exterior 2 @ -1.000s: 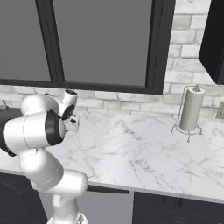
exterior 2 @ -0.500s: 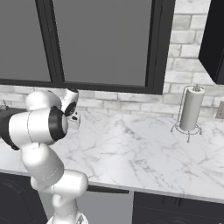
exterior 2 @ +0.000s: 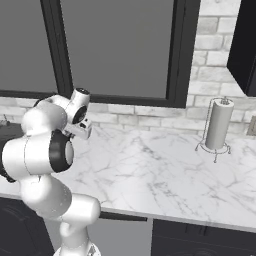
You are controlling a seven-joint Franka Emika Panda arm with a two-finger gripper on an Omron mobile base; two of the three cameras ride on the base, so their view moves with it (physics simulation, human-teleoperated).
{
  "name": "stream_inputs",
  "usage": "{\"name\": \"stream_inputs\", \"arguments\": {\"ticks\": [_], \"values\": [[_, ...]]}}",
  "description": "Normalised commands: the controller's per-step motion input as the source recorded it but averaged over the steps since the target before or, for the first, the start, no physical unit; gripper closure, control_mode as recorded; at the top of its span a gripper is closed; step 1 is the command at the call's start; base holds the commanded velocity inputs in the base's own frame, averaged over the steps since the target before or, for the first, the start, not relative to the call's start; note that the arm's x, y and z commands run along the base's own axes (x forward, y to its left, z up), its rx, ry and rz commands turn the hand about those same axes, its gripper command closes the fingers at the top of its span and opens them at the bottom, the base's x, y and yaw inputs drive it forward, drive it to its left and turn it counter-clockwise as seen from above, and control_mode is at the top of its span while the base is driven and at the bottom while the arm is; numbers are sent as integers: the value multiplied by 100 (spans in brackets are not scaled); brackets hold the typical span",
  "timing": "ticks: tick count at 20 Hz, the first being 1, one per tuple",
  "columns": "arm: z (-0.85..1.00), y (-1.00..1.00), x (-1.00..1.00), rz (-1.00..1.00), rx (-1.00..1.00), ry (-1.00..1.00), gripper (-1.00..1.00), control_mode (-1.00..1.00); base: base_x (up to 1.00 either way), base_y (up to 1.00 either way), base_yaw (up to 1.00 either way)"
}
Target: Clear the mugs and bowl far away from the sink.
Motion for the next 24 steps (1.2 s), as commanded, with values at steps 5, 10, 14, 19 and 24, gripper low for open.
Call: {"name": "stream_inputs", "arguments": {"ticks": [5, 10, 14, 19, 24], "values": [[81, 0, -33, -65, 1, -19, 100, -100, 0, 0, 0], [54, -5, -35, -78, 4, -1, 100, -100, 0, 0, 0], [36, -4, -33, -83, 1, 0, 100, -100, 0, 0, 0], [57, -24, -60, -60, 3, 0, 100, -100, 0, 0, 0], [49, -19, -74, -18, 6, 0, 100, -100, 0, 0, 0]]}}
